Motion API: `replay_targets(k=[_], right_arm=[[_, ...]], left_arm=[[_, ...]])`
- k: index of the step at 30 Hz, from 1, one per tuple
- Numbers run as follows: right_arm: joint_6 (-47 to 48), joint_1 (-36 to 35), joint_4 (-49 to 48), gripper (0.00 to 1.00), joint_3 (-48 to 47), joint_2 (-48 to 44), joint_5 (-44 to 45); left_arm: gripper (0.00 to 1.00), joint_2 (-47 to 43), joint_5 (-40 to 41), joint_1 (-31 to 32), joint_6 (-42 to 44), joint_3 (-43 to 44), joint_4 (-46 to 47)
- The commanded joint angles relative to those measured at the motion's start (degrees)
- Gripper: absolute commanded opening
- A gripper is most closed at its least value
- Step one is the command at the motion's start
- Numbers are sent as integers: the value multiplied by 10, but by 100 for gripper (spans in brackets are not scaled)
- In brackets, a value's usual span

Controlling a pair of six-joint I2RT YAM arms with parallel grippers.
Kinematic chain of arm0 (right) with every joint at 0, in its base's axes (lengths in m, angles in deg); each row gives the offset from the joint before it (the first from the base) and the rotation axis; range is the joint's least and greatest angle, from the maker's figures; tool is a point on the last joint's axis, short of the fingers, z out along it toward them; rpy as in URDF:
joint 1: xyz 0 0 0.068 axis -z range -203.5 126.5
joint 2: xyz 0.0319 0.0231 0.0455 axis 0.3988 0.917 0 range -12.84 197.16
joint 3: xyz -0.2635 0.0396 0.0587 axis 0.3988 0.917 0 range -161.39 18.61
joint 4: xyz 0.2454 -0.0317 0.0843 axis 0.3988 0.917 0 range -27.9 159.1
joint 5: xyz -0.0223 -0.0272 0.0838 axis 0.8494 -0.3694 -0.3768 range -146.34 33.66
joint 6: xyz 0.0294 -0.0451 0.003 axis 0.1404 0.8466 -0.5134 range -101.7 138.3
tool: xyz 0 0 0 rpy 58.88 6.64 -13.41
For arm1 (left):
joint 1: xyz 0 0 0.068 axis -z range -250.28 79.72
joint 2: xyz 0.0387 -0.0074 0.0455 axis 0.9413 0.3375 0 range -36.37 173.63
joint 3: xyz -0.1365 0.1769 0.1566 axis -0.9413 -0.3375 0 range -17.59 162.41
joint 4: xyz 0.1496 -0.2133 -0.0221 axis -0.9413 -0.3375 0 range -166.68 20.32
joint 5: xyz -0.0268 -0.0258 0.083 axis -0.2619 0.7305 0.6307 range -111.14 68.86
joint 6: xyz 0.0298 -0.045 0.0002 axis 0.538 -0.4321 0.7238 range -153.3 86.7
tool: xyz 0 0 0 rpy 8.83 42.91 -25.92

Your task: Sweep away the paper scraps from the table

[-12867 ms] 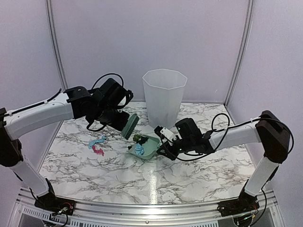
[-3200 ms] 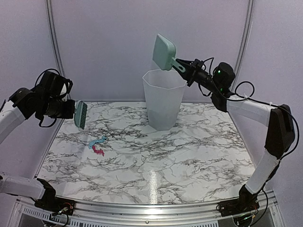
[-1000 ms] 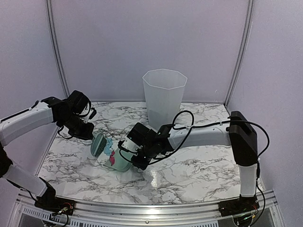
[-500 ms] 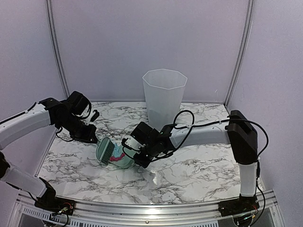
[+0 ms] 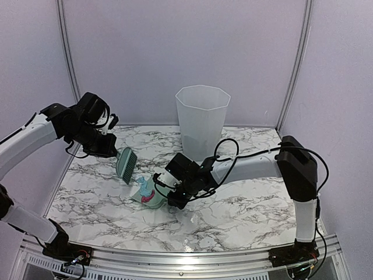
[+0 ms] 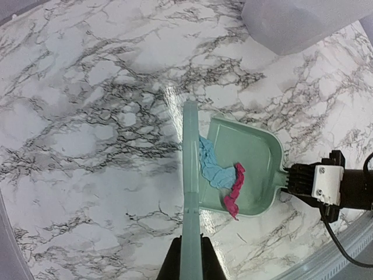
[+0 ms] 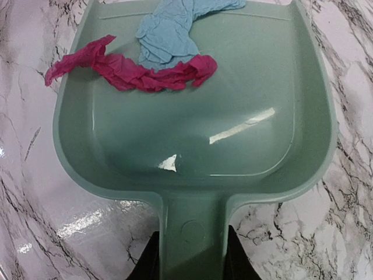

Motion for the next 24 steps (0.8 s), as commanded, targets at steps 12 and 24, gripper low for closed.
replay_targets(k=[12, 24], right_arm=[[3, 5, 6, 0, 20, -10, -31], [-8, 15, 2, 0, 27, -14, -35]], left_arm=[[0, 199, 84, 0, 79, 97, 19], [0, 194, -50, 35, 55, 69, -5]])
